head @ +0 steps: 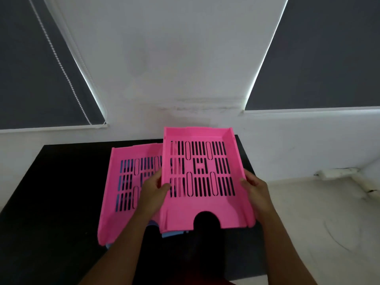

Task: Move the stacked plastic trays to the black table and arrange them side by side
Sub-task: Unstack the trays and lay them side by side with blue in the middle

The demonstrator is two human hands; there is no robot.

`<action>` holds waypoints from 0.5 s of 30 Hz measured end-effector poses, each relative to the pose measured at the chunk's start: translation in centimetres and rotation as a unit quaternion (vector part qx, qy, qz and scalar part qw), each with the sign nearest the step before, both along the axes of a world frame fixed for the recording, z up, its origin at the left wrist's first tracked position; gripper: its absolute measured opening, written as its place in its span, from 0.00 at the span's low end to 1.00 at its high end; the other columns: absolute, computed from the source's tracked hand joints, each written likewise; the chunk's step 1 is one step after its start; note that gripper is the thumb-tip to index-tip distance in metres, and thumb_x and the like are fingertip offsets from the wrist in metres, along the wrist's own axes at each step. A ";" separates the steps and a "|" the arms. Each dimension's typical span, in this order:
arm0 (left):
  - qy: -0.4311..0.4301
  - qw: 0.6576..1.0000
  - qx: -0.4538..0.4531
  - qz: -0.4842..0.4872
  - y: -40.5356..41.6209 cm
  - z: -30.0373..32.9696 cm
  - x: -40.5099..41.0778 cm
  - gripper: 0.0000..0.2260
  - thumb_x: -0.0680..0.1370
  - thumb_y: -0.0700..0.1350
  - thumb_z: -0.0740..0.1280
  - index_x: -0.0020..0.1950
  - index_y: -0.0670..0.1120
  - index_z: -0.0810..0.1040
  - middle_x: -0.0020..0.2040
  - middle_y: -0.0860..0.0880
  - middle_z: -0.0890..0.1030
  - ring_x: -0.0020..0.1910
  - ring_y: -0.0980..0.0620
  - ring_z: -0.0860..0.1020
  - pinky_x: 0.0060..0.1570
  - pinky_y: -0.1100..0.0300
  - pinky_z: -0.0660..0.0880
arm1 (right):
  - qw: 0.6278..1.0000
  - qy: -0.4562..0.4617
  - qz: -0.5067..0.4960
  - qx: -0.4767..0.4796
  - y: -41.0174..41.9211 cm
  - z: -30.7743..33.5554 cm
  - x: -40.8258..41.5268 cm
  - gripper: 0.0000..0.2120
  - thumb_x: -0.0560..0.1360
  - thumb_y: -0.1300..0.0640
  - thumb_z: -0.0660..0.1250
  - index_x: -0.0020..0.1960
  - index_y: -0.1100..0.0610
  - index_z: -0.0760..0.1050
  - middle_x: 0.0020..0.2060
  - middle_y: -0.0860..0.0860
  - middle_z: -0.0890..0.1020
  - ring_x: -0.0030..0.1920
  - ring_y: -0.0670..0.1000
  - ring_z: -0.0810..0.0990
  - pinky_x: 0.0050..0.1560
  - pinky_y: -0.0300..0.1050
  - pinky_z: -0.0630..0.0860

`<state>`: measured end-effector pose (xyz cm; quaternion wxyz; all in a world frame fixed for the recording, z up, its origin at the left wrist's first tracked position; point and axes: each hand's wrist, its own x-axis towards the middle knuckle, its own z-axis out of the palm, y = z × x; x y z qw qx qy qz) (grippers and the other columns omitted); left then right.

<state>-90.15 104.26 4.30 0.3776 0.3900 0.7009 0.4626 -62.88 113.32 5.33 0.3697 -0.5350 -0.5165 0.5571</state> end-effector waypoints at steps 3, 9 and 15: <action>0.013 1.000 -0.012 -0.016 1.2 0.0 2.6 0.25 0.78 0.34 0.65 0.74 0.46 0.69 0.63 0.45 0.80 0.56 0.53 0.81 0.62 0.52 0.76 | 1.000 -0.017 -0.018 0.002 0.5 0.0 2.5 0.19 0.80 0.62 0.63 0.56 0.38 0.81 0.45 0.43 0.88 0.45 0.49 0.87 0.44 0.46 0.82; 0.022 0.998 -0.056 -0.027 3.5 -1.3 5.8 0.26 0.77 0.36 0.66 0.75 0.47 0.67 0.68 0.45 0.77 0.66 0.47 0.76 0.68 0.42 0.72 | 0.998 -0.055 -0.041 0.010 1.9 -1.2 6.0 0.21 0.80 0.62 0.62 0.54 0.36 0.80 0.46 0.44 0.88 0.48 0.52 0.85 0.48 0.51 0.81; -0.012 0.991 -0.124 -0.049 4.3 -1.7 8.6 0.28 0.77 0.43 0.68 0.76 0.49 0.65 0.69 0.47 0.76 0.63 0.49 0.77 0.66 0.45 0.73 | 0.993 -0.109 -0.038 0.013 2.7 -3.9 8.1 0.17 0.81 0.60 0.62 0.61 0.40 0.77 0.47 0.43 0.85 0.47 0.48 0.83 0.53 0.53 0.80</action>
